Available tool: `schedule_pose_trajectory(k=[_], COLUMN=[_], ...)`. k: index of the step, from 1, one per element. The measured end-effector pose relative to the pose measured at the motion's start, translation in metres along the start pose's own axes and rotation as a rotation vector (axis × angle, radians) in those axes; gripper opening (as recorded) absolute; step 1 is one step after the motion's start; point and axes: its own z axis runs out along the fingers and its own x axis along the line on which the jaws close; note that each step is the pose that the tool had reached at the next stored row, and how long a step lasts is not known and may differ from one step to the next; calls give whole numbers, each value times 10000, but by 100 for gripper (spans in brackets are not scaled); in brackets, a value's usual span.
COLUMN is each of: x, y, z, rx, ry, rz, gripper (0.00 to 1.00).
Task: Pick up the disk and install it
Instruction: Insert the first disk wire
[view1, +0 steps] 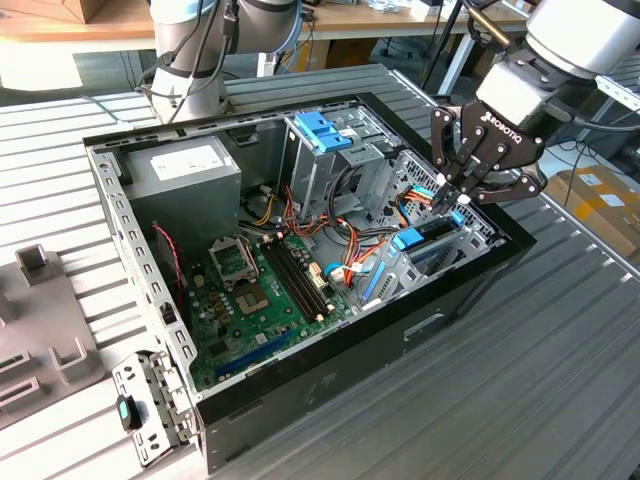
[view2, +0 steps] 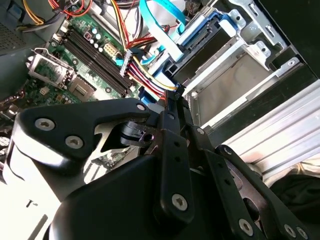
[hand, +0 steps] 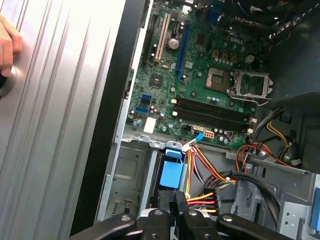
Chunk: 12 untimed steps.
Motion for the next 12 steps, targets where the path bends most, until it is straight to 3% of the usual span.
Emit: schedule_pose_trajectory(k=[12], x=[1], y=[-4], z=[0], rx=[120], ry=[-86], rz=[1349], gripper=[17])
